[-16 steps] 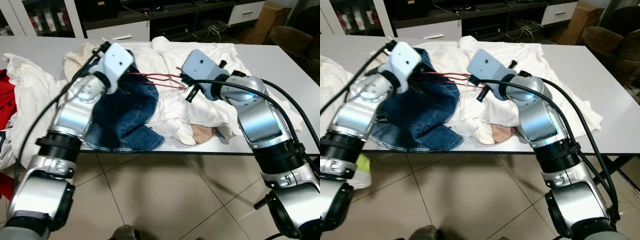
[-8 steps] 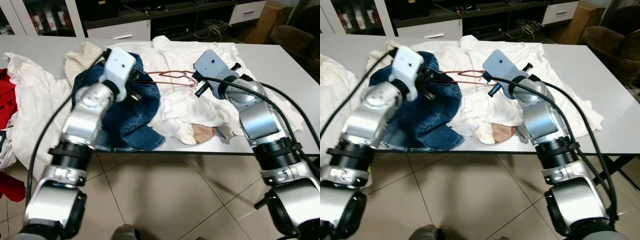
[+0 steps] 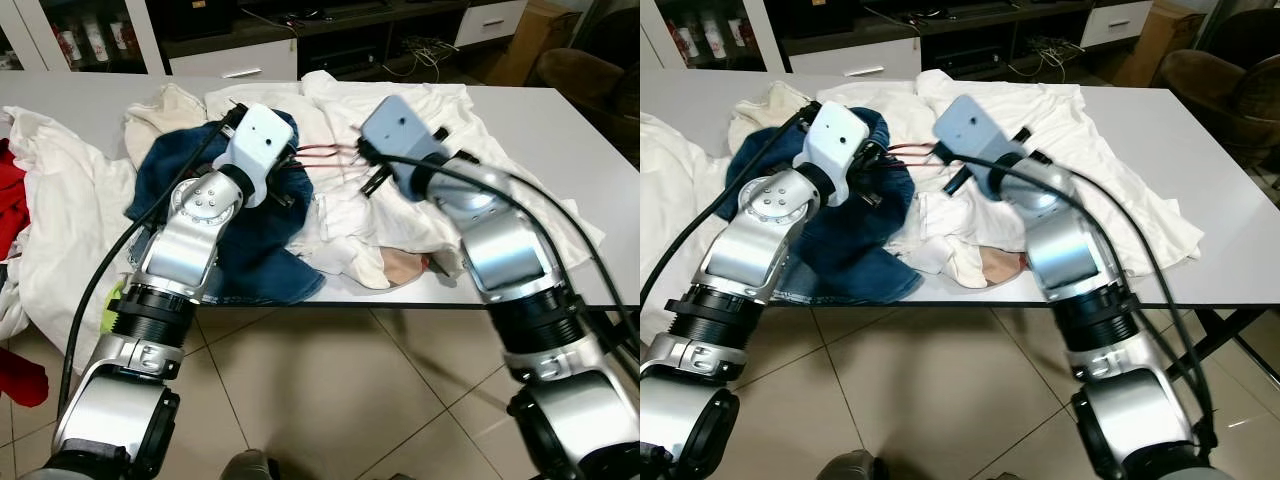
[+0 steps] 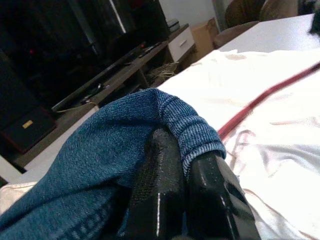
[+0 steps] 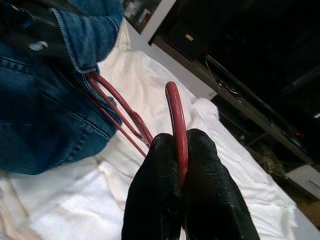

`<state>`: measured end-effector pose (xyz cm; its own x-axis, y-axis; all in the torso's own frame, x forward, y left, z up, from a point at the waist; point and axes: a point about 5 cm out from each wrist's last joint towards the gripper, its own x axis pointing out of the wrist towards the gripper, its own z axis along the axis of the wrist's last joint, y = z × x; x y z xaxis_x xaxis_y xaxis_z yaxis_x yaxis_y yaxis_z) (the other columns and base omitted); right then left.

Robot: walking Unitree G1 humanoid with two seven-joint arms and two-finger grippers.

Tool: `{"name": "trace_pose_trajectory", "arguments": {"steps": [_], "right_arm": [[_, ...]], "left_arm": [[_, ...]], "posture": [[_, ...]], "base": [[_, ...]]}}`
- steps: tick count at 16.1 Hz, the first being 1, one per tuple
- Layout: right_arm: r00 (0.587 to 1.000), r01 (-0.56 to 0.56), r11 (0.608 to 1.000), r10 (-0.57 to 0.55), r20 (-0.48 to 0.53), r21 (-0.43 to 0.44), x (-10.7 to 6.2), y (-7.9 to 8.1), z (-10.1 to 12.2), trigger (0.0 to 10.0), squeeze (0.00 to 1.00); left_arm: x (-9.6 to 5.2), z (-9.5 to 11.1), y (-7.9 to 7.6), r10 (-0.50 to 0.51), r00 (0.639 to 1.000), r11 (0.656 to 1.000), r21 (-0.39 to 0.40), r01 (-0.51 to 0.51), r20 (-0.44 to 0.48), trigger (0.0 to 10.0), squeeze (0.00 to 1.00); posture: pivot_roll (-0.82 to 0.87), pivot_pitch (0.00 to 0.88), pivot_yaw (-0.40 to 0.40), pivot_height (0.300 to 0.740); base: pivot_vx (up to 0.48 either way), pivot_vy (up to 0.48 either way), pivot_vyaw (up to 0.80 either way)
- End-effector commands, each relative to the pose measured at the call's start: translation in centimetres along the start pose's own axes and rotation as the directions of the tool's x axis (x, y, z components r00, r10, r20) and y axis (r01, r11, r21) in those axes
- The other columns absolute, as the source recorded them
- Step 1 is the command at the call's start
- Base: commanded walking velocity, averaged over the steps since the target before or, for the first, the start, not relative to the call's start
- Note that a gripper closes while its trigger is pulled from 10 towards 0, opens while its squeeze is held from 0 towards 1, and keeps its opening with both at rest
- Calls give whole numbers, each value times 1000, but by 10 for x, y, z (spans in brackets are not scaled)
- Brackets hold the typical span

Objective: Hang hanger

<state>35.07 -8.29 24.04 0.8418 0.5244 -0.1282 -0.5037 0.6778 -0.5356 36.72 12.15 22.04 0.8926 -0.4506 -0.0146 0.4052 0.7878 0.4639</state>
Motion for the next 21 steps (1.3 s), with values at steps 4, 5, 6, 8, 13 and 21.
{"name": "trace_pose_trajectory", "arguments": {"steps": [4,5,6,8,13,21], "right_arm": [[998,-8,999,6,58,51,-2,3,14,10000,0],[999,-11,999,9,47,37,-2,3,12,10000,0],[999,-34,999,34,29,3,-5,3,7,10000,0],[995,-98,994,99,18,-44,-14,1,1,10000,0],[992,-123,990,123,-11,-64,-40,-19,-14,10000,0],[986,-168,981,165,-38,-96,-68,-35,-28,10000,0]], "left_arm": [[5,15,-7,-29,998,1000,2,29,50,10000,0],[4,14,-5,-27,998,1000,4,27,48,10000,0],[1,8,4,1,1000,1000,21,-2,27,10000,0],[-5,-3,24,64,998,996,60,-63,-19,10000,0],[-28,-25,59,173,981,983,80,-166,-92,10000,0],[-45,-38,75,201,972,979,67,-194,-123,10000,0]], "posture": [[133,0,4,740],[137,0,4,740],[138,0,3,740],[138,0,2,740],[134,5,-4,740],[142,3,-7,740]], "base": [[0,0,0],[0,0,0],[0,0,0],[0,0,0],[0,0,0],[0,0,0]]}}
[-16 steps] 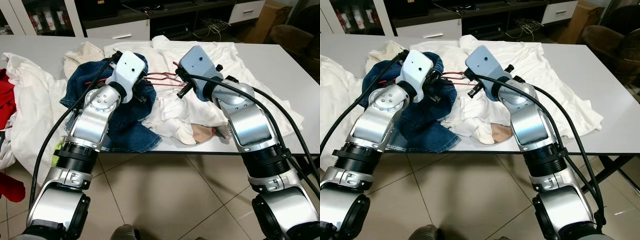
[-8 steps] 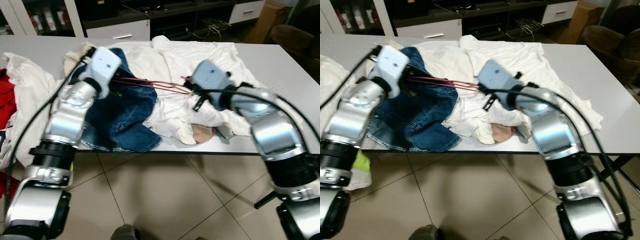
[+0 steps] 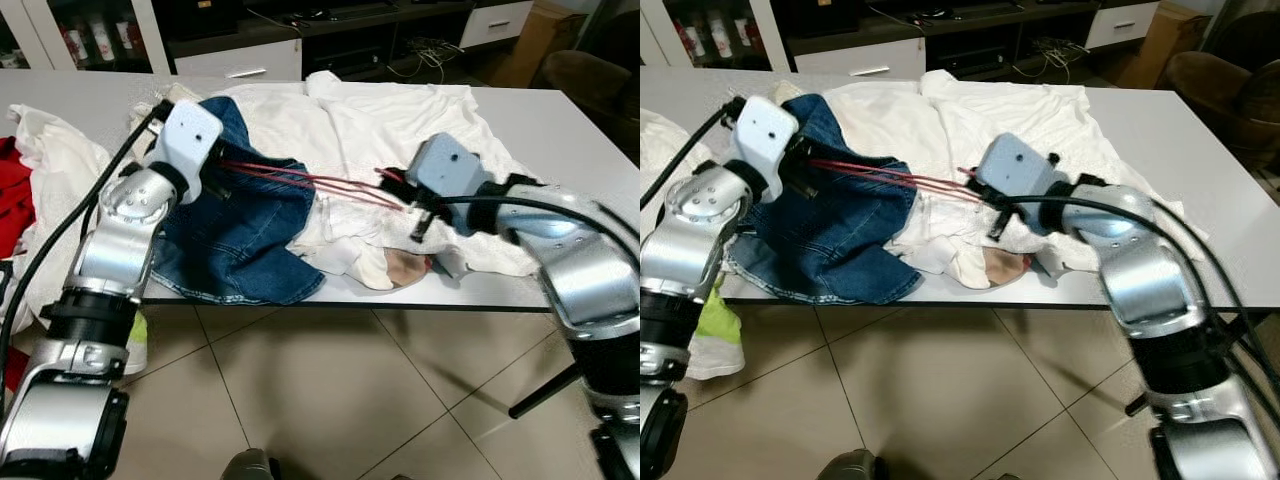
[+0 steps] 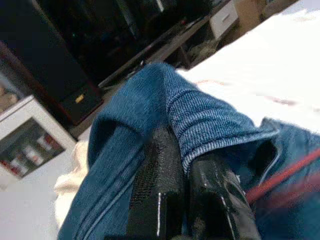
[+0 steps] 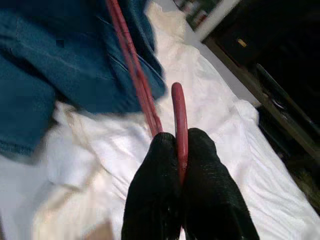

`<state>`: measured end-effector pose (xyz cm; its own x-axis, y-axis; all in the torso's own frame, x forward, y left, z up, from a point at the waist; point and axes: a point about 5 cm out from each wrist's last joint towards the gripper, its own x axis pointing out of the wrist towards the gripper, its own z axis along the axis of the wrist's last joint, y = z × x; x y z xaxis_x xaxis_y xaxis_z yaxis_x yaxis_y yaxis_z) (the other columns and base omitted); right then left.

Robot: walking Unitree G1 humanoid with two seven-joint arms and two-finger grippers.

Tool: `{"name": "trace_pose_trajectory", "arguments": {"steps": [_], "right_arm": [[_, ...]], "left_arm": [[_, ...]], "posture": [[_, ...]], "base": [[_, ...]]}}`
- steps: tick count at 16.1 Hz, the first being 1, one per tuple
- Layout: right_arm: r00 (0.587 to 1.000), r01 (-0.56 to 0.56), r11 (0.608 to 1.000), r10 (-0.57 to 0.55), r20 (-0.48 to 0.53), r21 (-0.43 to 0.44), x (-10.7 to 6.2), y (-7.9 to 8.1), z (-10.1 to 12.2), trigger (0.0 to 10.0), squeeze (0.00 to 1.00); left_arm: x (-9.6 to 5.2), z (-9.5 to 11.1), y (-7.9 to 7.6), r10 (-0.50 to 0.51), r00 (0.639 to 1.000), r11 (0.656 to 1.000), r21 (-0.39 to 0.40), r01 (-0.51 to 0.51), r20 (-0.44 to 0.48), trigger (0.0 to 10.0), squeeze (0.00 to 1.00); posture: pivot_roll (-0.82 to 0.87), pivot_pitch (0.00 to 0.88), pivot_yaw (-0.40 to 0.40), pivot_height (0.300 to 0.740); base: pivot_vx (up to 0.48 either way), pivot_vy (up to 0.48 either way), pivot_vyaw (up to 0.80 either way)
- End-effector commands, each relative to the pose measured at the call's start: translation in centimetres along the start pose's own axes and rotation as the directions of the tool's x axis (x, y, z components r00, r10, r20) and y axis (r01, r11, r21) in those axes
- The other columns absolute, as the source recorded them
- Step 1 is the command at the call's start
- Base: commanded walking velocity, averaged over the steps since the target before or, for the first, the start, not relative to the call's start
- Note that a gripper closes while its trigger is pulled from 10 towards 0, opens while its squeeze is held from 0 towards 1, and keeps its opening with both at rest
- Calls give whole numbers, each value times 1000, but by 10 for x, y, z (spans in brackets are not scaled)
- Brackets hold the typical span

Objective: Hang hanger

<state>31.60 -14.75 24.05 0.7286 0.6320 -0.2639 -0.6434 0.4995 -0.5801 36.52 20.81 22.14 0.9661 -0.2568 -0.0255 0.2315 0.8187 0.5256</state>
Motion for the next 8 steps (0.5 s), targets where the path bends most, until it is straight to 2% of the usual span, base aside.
{"name": "trace_pose_trajectory", "arguments": {"steps": [1,5,8], "right_arm": [[999,49,999,-49,-15,5,-8,-9,-4,10000,0],[993,103,994,-104,-52,-22,-14,-19,-10,10000,0],[993,99,992,-103,-51,-82,-14,-18,-7,10000,0]], "left_arm": [[-4,-5,8,24,999,1000,-12,-24,-23,10000,0],[-5,-8,11,34,999,998,-44,-36,-32,10000,0],[-7,-8,9,14,1000,982,-187,-17,-18,10000,0]], "posture": [[142,4,-6,740],[140,4,-5,740],[140,6,-2,740]], "base": [[0,0,0],[0,0,0],[0,0,0]]}}
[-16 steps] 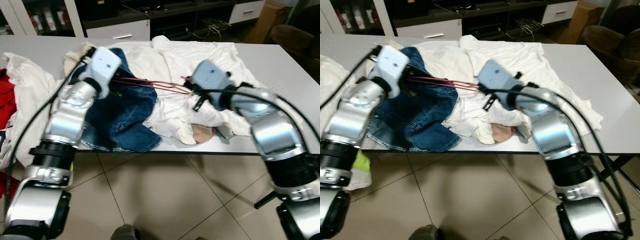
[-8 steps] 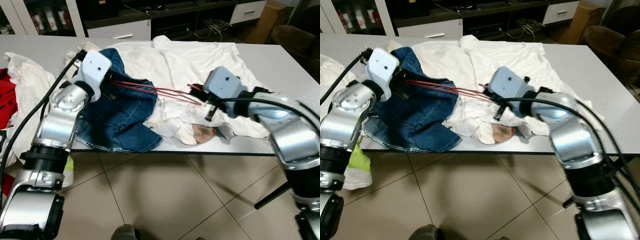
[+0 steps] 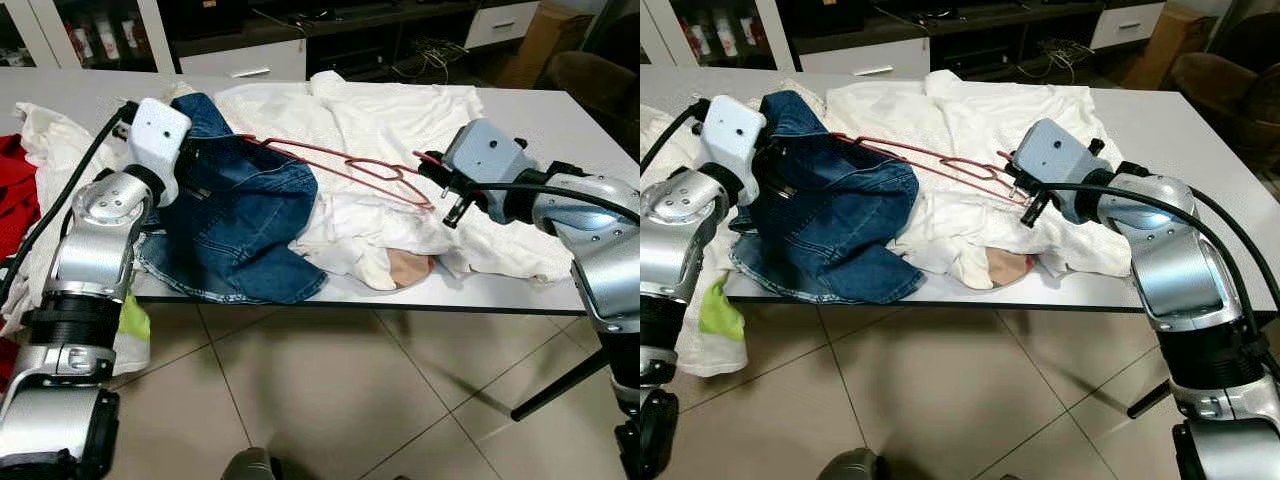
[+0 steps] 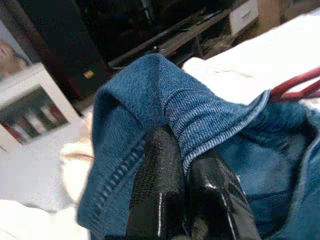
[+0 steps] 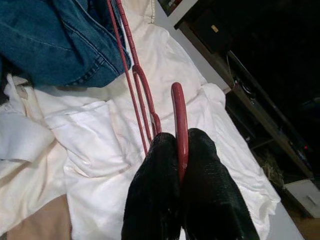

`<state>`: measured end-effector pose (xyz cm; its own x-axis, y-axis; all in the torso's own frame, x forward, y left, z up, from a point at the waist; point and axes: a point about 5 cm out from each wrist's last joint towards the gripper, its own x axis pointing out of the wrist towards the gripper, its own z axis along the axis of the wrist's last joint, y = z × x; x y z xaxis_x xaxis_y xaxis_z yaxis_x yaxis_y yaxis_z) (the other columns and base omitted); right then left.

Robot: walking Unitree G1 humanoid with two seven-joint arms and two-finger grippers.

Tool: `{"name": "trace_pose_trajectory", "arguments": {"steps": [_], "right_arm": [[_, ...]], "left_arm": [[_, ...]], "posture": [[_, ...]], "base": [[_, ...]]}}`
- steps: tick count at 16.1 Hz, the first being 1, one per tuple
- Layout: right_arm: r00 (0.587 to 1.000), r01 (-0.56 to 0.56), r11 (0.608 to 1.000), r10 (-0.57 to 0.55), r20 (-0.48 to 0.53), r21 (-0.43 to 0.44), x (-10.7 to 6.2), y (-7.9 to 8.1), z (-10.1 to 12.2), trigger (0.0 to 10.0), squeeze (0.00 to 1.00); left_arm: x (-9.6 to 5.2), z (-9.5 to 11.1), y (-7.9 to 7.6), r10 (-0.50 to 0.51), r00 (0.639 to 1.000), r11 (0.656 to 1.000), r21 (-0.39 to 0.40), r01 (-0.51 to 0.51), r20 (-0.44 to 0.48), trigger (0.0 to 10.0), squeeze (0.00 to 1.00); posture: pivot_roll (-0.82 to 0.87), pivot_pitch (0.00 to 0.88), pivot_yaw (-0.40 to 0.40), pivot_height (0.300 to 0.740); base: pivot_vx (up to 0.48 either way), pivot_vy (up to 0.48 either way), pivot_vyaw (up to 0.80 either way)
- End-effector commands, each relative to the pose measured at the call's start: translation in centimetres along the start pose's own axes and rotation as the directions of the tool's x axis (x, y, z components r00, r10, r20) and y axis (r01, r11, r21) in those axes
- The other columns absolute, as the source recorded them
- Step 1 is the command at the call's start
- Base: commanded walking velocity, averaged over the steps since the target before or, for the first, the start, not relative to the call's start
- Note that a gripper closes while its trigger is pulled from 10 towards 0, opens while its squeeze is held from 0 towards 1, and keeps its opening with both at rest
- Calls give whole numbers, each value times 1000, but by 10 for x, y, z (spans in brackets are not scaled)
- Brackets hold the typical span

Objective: Hang hanger

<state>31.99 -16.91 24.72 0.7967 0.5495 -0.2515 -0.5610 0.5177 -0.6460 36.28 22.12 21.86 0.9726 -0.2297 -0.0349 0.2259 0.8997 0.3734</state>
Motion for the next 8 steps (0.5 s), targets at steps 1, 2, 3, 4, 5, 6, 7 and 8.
{"name": "trace_pose_trajectory", "arguments": {"steps": [1,2,3,4,5,6,7,8], "right_arm": [[1000,5,999,-5,2,-52,-1,1,3,10000,0],[1000,4,998,-4,0,-62,0,1,3,10000,0],[1000,-3,996,3,7,-90,2,2,7,10000,0],[999,-20,989,24,24,-146,3,4,14,10000,0],[999,-26,985,32,29,-168,3,4,16,10000,0],[998,-34,981,43,40,-189,2,5,18,10000,0],[998,-38,980,47,44,-195,2,5,19,10000,0],[998,-38,978,48,45,-206,1,4,20,10000,0]], "left_arm": [[-2,1,-2,-28,1000,998,-58,28,4,10000,0],[-3,0,-2,-37,999,996,-76,37,3,10000,0],[-3,1,-4,-57,998,991,-125,57,2,10000,0],[-5,2,-6,-75,997,982,-175,75,6,10000,0],[-6,3,-6,-74,997,980,-184,74,10,10000,0],[-6,5,-3,-63,998,979,-196,64,11,10000,0],[-7,5,-1,-57,998,979,-198,58,11,10000,0],[-7,7,1,-52,999,978,-200,54,14,10000,0]], "posture": [[140,6,-2,740],[140,6,-2,740],[141,8,-2,740],[141,9,-2,740],[144,11,-2,740],[144,11,-2,740],[151,12,1,740],[151,12,1,740]], "base": [[0,0,0],[0,0,0],[0,0,0],[0,0,0],[0,0,0],[0,0,0],[0,0,0],[0,0,0]]}}
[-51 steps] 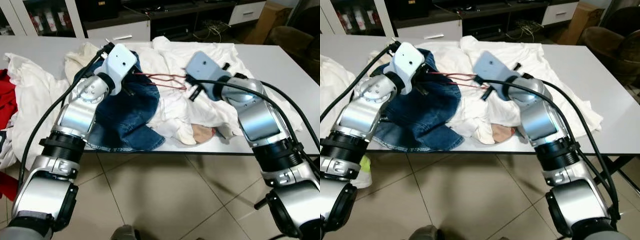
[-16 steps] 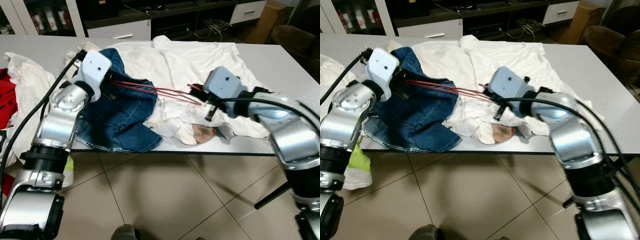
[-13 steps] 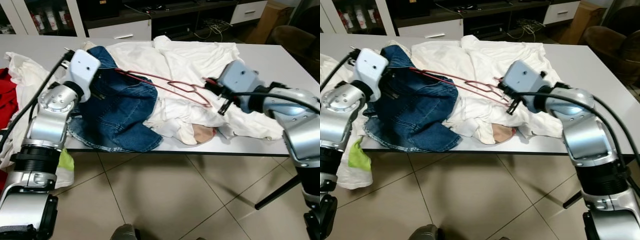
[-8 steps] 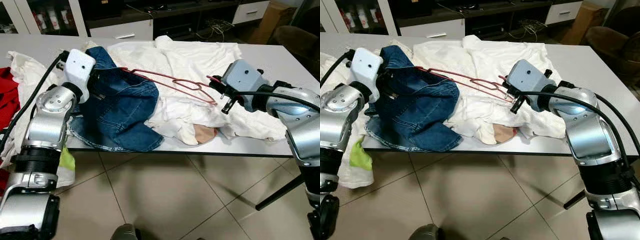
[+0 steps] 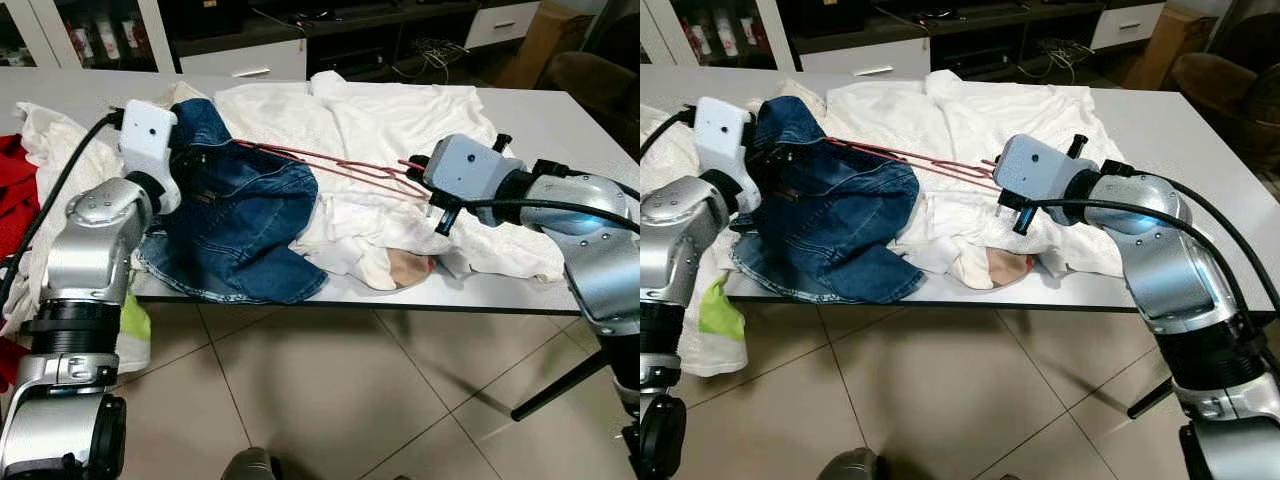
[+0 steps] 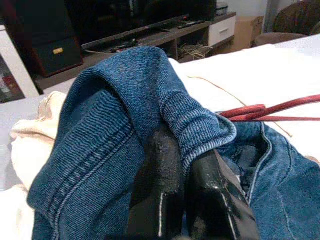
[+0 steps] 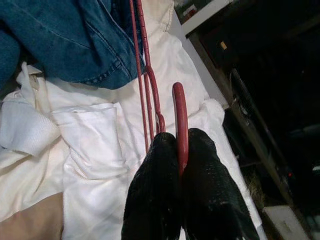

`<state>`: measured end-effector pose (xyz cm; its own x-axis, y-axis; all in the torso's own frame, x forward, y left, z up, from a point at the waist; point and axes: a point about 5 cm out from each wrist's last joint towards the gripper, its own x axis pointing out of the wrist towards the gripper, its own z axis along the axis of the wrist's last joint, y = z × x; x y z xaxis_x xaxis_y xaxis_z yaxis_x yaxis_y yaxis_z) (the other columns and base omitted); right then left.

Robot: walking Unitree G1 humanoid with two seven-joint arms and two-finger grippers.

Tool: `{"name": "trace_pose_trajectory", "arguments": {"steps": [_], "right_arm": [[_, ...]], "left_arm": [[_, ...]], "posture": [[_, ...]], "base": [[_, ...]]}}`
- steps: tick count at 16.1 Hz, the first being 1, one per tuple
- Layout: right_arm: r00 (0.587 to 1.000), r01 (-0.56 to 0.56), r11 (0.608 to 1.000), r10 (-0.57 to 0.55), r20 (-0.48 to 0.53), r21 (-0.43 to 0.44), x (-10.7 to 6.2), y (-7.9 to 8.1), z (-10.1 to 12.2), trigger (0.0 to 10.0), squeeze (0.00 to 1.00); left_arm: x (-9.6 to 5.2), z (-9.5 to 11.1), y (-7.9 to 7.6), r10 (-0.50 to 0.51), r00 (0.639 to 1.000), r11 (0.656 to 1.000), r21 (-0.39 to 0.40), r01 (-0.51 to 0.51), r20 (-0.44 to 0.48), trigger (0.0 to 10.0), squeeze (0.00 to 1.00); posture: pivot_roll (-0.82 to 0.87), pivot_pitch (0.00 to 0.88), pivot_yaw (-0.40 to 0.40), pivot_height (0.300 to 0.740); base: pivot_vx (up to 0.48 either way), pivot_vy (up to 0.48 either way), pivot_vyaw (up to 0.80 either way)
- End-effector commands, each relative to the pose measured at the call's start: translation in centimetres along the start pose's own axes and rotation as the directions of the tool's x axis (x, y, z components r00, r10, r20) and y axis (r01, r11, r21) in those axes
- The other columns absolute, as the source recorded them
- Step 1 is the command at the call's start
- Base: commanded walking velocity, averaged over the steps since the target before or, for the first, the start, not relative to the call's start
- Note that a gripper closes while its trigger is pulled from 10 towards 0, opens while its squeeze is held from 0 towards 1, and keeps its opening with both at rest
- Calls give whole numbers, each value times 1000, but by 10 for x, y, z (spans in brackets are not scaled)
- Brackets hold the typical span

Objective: Hang hanger

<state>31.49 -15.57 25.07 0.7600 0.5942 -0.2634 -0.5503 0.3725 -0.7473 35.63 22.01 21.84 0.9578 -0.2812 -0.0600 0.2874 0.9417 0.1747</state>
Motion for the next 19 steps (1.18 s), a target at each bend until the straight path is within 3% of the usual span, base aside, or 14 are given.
{"name": "trace_pose_trajectory", "arguments": {"steps": [1,6,9,13,16,19], "right_arm": [[1000,11,999,-10,12,-43,-3,-6,6,10000,0],[1000,23,997,-22,14,-77,-24,-20,-2,10000,0],[998,-24,994,29,50,-103,-29,-14,1,10000,0],[992,-70,990,82,96,-124,-19,1,8,10000,0],[988,-92,984,109,108,-152,-8,11,14,10000,0],[993,-85,973,99,57,-213,-1,9,11,10000,0]], "left_arm": [[-1,9,3,5,1000,1000,1,-5,21,10000,0],[-2,14,7,17,999,1000,2,-17,28,10000,0],[-3,17,14,40,998,999,-16,-40,47,10000,0],[-8,17,32,104,992,988,-117,-96,67,10000,0],[-8,15,27,71,995,992,-111,-64,63,10000,0],[-6,12,20,52,997,994,-96,-46,58,10000,0]], "posture": [[151,12,1,740],[153,7,13,740],[151,5,16,740],[157,2,18,740],[161,1,16,740],[158,4,12,740]], "base": [[0,0,0],[0,0,0],[0,0,0],[0,0,0],[0,0,0],[0,0,0]]}}
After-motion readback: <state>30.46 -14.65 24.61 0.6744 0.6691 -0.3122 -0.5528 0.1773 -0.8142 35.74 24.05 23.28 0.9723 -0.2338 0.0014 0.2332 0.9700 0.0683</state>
